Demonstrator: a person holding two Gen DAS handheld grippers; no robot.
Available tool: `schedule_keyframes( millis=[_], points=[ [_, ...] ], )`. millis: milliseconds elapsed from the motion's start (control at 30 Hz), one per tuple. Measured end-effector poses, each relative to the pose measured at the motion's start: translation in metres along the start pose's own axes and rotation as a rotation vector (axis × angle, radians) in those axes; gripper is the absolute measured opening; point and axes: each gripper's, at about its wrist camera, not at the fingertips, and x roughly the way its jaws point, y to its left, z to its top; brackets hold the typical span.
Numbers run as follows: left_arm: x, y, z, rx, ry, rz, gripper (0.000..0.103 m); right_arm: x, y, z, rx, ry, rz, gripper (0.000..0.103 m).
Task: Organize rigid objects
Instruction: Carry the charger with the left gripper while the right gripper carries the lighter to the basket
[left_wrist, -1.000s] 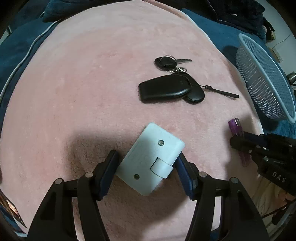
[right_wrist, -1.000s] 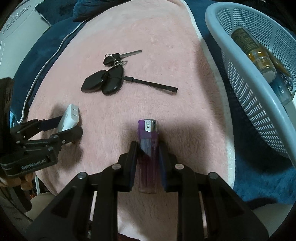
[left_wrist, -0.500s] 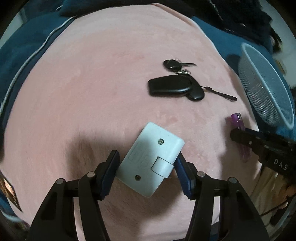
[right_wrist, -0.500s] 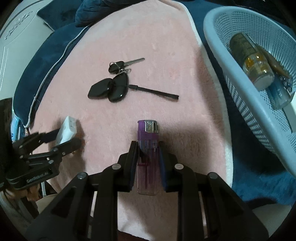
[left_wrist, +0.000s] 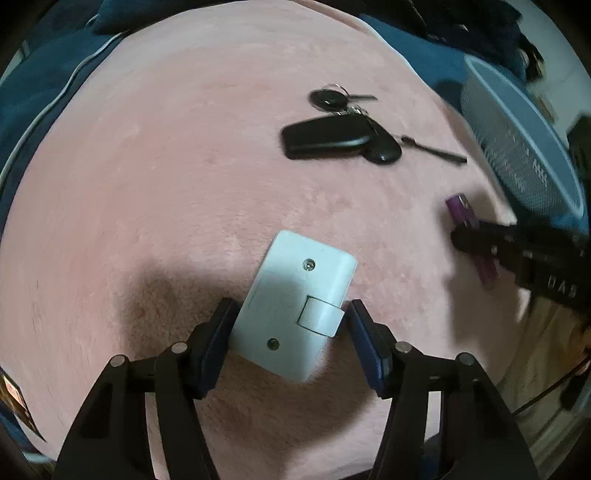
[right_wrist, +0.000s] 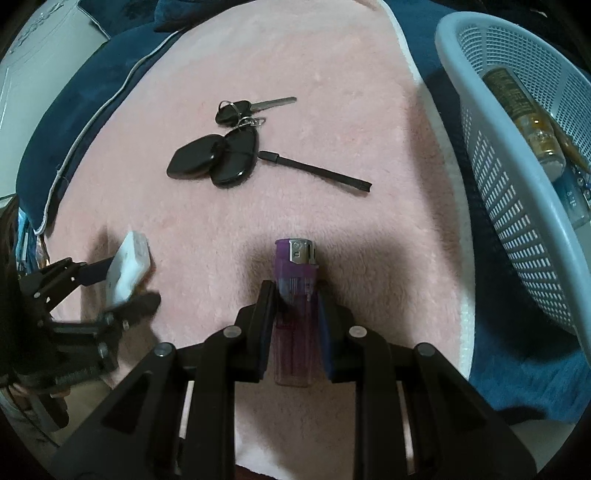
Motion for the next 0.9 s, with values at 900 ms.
schedule_keyframes(
  millis=[900],
  points=[
    [-0.015, -0.006, -0.004, -0.077, 0.051, 0.031, 0.062, -0.039, 0.005, -0.014, 0.004, -0.061, 0.05, 0.022]
  ],
)
